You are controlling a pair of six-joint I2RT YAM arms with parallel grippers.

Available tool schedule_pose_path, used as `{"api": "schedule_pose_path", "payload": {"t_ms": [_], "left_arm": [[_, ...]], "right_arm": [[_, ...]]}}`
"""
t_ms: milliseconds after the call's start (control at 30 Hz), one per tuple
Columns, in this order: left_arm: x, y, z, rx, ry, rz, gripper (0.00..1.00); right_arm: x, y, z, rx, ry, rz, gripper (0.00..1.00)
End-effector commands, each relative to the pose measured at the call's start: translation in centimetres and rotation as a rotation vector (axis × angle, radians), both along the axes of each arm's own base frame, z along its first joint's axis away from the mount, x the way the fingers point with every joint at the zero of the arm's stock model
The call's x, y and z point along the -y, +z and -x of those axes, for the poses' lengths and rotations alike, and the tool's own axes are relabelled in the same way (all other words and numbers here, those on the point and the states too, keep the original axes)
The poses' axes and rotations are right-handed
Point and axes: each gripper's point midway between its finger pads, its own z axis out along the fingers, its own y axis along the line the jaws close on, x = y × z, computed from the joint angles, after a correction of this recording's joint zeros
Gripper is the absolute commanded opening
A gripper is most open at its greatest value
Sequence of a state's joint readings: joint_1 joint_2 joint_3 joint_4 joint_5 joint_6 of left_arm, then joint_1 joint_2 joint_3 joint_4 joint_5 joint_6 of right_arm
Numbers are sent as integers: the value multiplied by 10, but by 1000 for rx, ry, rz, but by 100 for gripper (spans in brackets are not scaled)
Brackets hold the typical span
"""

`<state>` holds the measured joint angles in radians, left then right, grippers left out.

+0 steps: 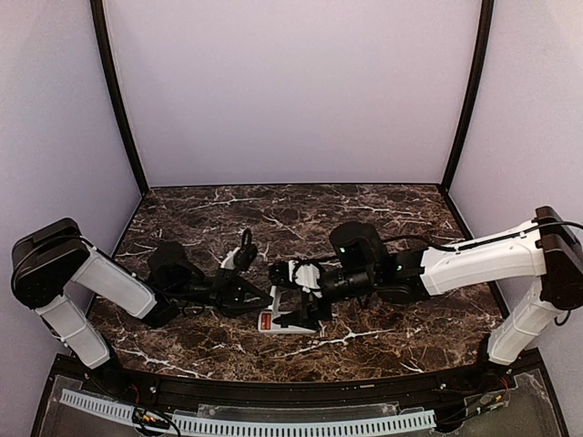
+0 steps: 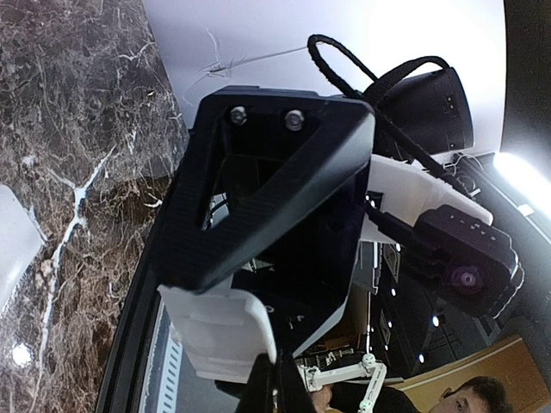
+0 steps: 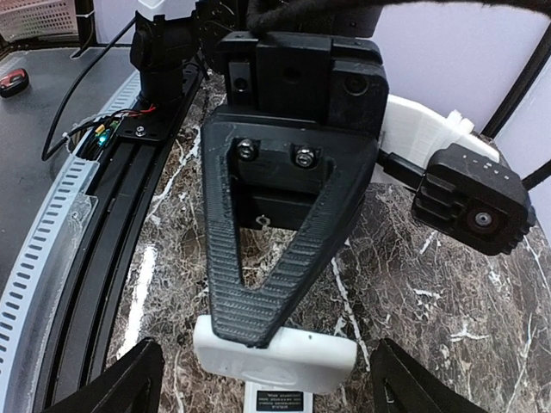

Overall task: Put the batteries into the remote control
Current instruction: Pass from the left arm to the right

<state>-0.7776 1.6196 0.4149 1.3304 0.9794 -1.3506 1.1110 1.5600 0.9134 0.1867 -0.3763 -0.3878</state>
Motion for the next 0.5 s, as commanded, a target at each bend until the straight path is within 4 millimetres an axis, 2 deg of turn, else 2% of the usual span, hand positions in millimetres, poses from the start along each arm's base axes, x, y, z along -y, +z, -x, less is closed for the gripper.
{"api": "schedule_pose_path", "payload": {"t_ms": [0, 233, 333, 467], "left_arm": [[-10, 64, 11, 272, 7, 247, 0], [-12, 66, 14, 284, 18, 255, 0], [-13, 64, 14, 279, 18, 250, 0], [-12, 62, 14, 274, 21, 247, 0]], "right_arm": [[-11, -2, 1, 20, 5, 6, 81], [-11, -2, -1, 20, -15, -4, 69], [-11, 2, -1, 24, -17, -19, 67], [-11, 5, 0, 23, -14, -32, 71]]}}
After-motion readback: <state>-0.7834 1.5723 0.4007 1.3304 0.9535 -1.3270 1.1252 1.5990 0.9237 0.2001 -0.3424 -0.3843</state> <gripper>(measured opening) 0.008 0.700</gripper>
